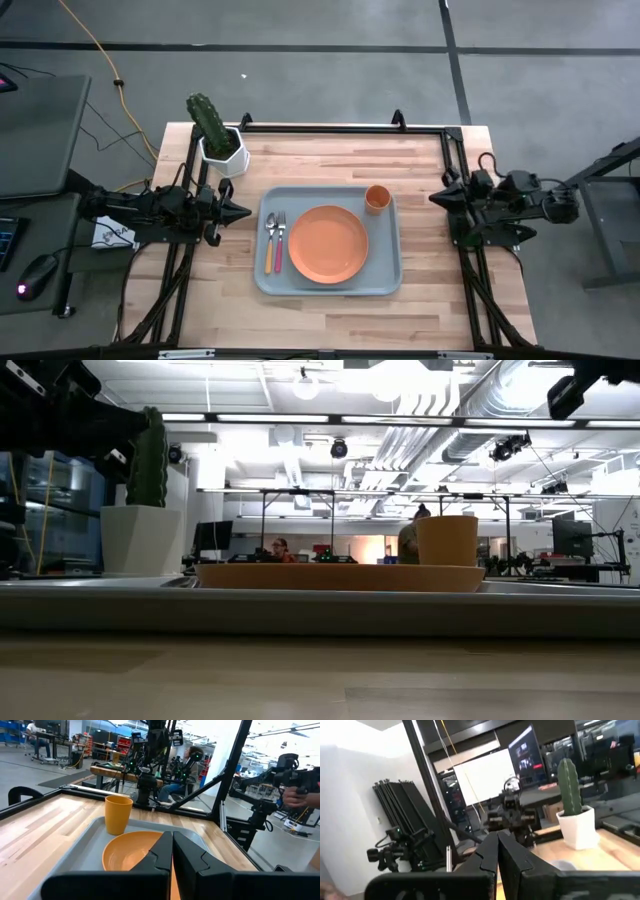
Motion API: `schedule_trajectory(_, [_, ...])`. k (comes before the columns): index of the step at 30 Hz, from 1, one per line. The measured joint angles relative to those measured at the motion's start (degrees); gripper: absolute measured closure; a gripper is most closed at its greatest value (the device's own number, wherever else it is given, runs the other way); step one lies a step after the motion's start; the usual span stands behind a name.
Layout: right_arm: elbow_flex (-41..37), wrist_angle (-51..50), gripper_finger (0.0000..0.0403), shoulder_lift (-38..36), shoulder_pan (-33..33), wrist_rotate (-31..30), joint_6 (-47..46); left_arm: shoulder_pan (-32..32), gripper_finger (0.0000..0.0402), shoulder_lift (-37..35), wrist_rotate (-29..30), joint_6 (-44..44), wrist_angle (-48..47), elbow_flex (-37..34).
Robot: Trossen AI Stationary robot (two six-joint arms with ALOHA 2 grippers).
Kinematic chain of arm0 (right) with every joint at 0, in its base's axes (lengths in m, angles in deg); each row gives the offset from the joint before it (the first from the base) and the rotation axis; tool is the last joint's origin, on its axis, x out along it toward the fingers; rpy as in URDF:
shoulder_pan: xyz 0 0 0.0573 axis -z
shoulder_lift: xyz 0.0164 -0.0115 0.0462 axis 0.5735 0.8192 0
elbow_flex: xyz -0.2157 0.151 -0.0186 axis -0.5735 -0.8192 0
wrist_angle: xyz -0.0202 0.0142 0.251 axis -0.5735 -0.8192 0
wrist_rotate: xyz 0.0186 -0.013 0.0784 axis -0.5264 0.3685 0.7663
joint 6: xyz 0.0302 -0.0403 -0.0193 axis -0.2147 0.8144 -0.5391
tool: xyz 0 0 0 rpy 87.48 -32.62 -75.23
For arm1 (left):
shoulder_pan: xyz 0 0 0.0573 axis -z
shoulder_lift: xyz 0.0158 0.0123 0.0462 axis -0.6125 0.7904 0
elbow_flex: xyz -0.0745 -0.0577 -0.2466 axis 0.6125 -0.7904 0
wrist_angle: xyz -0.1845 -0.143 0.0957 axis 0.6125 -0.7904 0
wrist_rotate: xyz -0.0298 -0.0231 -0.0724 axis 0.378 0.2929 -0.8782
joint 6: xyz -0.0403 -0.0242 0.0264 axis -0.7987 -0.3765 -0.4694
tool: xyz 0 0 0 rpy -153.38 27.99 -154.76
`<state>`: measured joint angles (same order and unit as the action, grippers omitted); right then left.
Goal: Pick and place plate/cup/fork/spoon on tray
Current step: Return to Home Position
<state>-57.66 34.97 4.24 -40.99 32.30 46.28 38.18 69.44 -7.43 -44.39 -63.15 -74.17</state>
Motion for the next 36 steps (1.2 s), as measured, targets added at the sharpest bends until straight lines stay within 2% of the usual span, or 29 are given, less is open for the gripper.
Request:
schedule_trajectory(11, [-12.8,16.4,0.0403,0.0,0.0,-0.3,-1.3,0.0,0.0401,0.0,0.0,0.0,0.0,0.0])
schedule_trajectory(18, [-16.0,17.5,0.0403,0.0,0.2,-2.3,-2.1,0.0,0.0401,0.0,0.0,0.0,0.0,0.0])
schedule_trajectory(23, [-16.2,17.2,0.0403,0.0,2.8,-2.3,-0.9,0.0,0.0401,0.0,0.0,0.0,0.0,0.0])
schedule_trajectory(30, [-16.2,13.4,0.0403,0.0,7.7,4.3,0.3,0.0,0.0401,0.0,0.0,0.0,0.0,0.0])
schedule_trajectory(36, [-16.2,10.3,0.0403,0.0,8.6,4.8,1.2,0.0,0.0401,0.0,0.0,0.0,0.0,0.0])
